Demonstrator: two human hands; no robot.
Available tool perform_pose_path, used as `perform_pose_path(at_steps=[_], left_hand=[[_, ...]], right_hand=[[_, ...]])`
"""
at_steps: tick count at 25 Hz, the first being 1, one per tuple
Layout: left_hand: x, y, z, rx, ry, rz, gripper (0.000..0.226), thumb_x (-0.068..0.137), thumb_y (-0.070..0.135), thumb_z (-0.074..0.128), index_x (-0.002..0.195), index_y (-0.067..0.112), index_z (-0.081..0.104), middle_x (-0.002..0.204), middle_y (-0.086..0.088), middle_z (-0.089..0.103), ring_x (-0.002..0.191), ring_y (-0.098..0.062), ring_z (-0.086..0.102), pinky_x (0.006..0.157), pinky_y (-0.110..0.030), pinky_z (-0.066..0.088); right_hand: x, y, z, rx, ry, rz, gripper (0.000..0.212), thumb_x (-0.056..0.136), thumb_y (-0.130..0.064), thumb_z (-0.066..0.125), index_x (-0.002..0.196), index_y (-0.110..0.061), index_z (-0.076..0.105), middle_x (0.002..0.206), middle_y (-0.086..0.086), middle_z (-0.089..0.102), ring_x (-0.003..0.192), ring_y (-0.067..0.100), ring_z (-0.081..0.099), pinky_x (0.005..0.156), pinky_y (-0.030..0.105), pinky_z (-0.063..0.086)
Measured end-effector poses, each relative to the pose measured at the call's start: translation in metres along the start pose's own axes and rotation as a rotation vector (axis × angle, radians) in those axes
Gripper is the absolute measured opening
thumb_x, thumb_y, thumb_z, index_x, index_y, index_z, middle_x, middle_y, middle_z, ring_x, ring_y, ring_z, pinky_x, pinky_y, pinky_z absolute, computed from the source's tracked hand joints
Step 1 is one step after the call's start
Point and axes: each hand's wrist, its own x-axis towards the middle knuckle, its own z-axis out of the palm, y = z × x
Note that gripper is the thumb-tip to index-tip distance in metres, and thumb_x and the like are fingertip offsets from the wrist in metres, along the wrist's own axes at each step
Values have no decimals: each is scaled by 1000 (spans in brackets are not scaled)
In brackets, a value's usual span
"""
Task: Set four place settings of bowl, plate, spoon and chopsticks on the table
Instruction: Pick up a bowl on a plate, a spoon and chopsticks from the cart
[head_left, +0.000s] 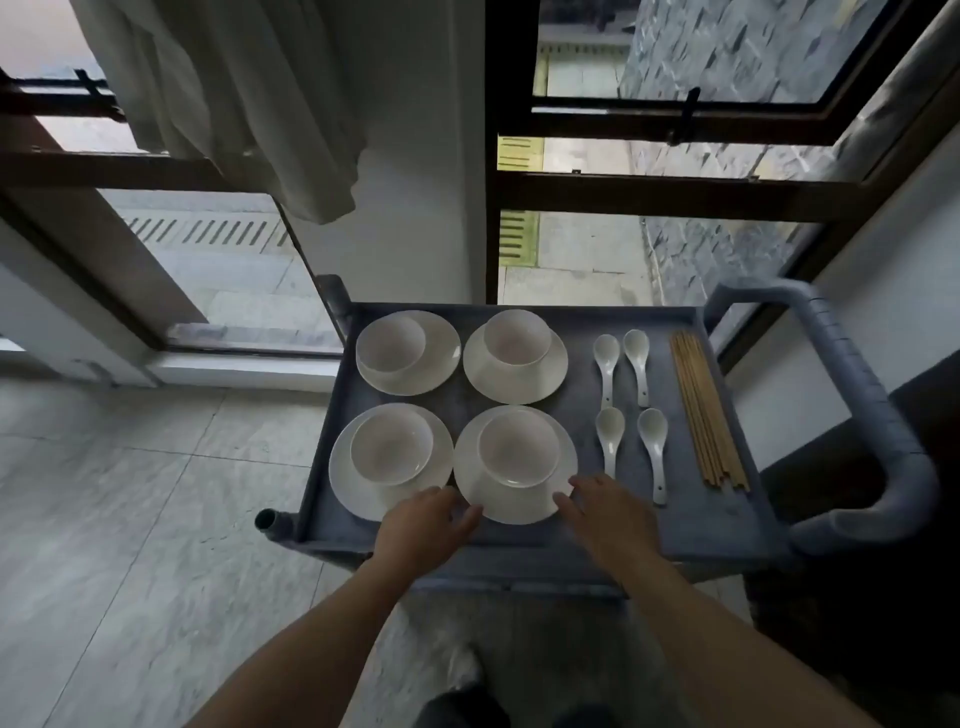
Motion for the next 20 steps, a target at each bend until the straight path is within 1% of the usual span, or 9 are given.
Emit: perform_pose_path(at_steps=[2, 4, 7, 9, 11, 12, 15, 18, 20], left_hand=[[8, 2, 7, -55, -16, -58, 45, 90, 60, 42, 97, 25, 69, 92, 6, 71, 83, -14, 65, 73, -33, 53], [10, 6, 14, -101, -19, -131, 41, 93, 52, 48, 92, 17, 69, 88, 0, 72, 80, -17, 66, 73, -34, 54], [20, 13, 25, -196, 33, -256, 38, 93, 46, 54, 89, 11, 68, 85, -4, 72, 81, -22, 67, 72, -33, 51], [26, 19, 28, -252, 57, -349, 34, 91, 42, 58, 86, 10, 68, 81, -5, 72, 78, -22, 66, 70, -32, 50], [32, 25, 29, -294, 101, -423, 30, 90, 38, 61, 84, 10, 68, 78, -3, 70, 75, -20, 64, 68, -30, 45], [33, 28, 28, -306, 118, -453, 28, 89, 37, 63, 83, 10, 66, 76, -2, 68, 73, -19, 62, 67, -29, 42], [37, 30, 32, -341, 122, -504, 23, 87, 33, 65, 79, 13, 59, 71, 2, 61, 68, -16, 56, 66, -27, 36], [40, 32, 35, -421, 133, -551, 23, 84, 30, 69, 84, 9, 61, 74, -2, 68, 75, -21, 64, 66, -29, 41], [41, 33, 36, -506, 144, -581, 22, 83, 28, 71, 86, 10, 60, 76, -4, 70, 77, -22, 65, 67, -30, 44]], right_hand=[[13, 8, 0, 34, -6, 39, 37, 98, -47, 43, 119, -21, 59, 118, 1, 61, 101, 23, 61, 80, 36, 50], [23, 17, 2, 46, -55, 63, 33, 98, -44, 45, 117, -21, 57, 114, 3, 60, 98, 24, 61, 76, 36, 49], [41, 23, 4, 134, -115, 47, 27, 96, -40, 49, 114, -22, 57, 105, 3, 61, 94, 24, 61, 78, 39, 52], [52, 24, 4, 230, -140, 52, 23, 94, -35, 54, 112, -22, 59, 102, 3, 65, 93, 24, 62, 77, 38, 51], [64, 25, 4, 303, -172, 70, 27, 91, -33, 60, 115, -23, 57, 104, 4, 66, 94, 25, 62, 73, 36, 48], [69, 25, 5, 337, -193, 85, 32, 88, -32, 62, 118, -23, 56, 106, 5, 66, 96, 26, 62, 74, 37, 49], [79, 24, 12, 441, -251, 137, 51, 84, -22, 69, 129, -21, 46, 117, 10, 63, 105, 30, 60, 86, 45, 53], [81, 24, 17, 458, -238, 151, 54, 82, -16, 70, 128, -19, 42, 117, 12, 62, 104, 31, 60, 84, 43, 53], [81, 27, 16, 504, -234, 158, 53, 81, -12, 70, 126, -17, 42, 116, 12, 62, 103, 31, 59, 78, 37, 50]])
